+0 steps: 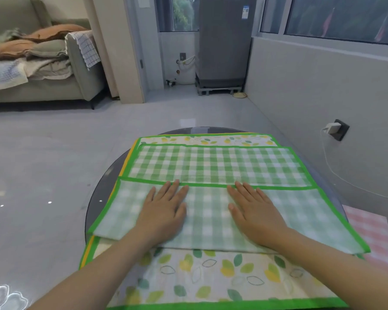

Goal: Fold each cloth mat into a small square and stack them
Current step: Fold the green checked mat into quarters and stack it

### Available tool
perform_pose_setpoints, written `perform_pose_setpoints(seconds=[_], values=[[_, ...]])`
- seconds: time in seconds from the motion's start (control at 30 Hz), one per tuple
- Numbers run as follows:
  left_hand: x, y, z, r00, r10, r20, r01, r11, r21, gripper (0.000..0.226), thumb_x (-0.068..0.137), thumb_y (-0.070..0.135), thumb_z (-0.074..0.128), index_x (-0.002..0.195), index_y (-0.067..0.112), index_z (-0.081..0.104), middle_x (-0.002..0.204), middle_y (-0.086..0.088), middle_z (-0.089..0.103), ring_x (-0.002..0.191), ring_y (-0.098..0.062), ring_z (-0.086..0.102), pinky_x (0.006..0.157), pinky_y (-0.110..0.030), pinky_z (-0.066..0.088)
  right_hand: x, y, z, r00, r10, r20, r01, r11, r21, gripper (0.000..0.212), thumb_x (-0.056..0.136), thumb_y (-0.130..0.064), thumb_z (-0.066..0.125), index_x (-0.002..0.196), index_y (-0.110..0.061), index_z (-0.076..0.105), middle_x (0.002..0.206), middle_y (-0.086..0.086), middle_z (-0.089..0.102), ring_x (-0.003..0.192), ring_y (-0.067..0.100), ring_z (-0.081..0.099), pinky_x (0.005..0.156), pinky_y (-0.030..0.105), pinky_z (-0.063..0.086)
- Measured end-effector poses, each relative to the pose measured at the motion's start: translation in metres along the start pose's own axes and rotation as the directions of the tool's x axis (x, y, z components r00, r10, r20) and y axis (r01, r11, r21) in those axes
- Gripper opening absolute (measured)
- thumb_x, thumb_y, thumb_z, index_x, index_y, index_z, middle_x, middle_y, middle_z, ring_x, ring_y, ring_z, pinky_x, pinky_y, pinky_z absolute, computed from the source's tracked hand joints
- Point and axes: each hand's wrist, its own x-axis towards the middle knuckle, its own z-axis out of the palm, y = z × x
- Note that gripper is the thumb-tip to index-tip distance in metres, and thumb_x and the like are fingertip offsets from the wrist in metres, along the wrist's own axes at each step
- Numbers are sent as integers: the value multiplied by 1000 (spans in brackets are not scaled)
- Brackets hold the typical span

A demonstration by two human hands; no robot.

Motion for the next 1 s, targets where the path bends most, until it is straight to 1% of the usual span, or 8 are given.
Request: perform_pose_setpoints(seconds=[0.13, 0.23, 0.33, 0.4, 0.47, 0.6, 0.8, 1.0], values=[[-8, -50, -10, 993, -112, -32, 113, 993, 21, 75, 76, 59, -2, 149, 39, 5, 158, 13, -4, 145, -6, -10, 118, -37, -7, 1, 1, 0, 1000, 0, -5, 0, 1000, -8, 56, 96, -50, 8, 149, -32, 0, 157, -9, -7, 144, 7, -11, 117, 29, -8], [-12, -67, -11, 993, -112, -47, 113, 993, 32, 86, 68, 63, -10, 149, 39, 5, 158, 12, -4, 145, -7, -9, 118, -34, -5, 1, 1, 2, 1000, -5, -22, 5, 1000, -17, 72, 82, -59, -7, 148, -33, -1, 157, -10, -6, 144, 6, -11, 115, 28, -9], [-12, -67, -10, 994, -101, -49, 103, 994, 25, 84, 70, 63, -10, 149, 38, 4, 158, 12, -5, 145, -7, -10, 118, -34, -6, 1, 0, 2, 1000, 3, -8, -3, 1000, -27, 67, 87, -57, -3, 148, -32, -2, 157, -9, -6, 144, 7, -11, 116, 29, -9], [-12, -66, -11, 994, -105, -35, 106, 994, 17, 71, 82, 61, -2, 149, 37, 3, 158, 11, -6, 144, -8, -12, 118, -35, -6, 1, -3, 0, 1000, 0, -7, 0, 1000, -31, 80, 75, -59, -13, 149, -30, 0, 157, -9, -5, 144, 8, -10, 116, 30, -8], [-12, -61, -16, 992, -123, -24, 123, 992, 1, 57, 96, 51, 12, 150, 35, 6, 158, 9, -3, 145, -9, -10, 118, -36, -6, 2, -7, -4, 1000, 16, -7, -16, 1000, -24, 74, 82, -59, -4, 149, -29, 5, 158, -6, 0, 145, 10, -5, 117, 32, -5], [1, -46, -30, 994, -112, -21, 109, 989, -105, 49, 101, 40, 24, 148, 29, 24, 158, 5, 13, 145, -7, 5, 119, -34, -1, 12, -8, -17, 998, 6, -65, -7, 1000, -11, 49, 99, -40, 25, 147, -29, 21, 156, -6, 16, 144, 11, 9, 116, 31, 1], [60, -20, -55, 997, -77, -6, 75, 981, -181, 42, 101, 37, 29, 138, 26, 46, 151, 4, 33, 142, -11, 23, 118, -40, 5, 65, 14, -33, 987, 19, -157, -17, 1000, 15, 41, 99, -35, 33, 139, -29, 40, 143, -9, 43, 134, 12, 31, 109, 30, 12], [140, -10, -53, 990, -97, -99, 69, 965, -253, 35, 99, 32, 39, 127, 21, 57, 137, 5, 53, 129, -16, 44, 115, -40, 19, 135, 39, -31, 981, 98, -169, -95, 995, 25, 39, 99, -33, 32, 136, -25, 44, 140, -5, 47, 129, 18, 38, 107, 35, 21]])
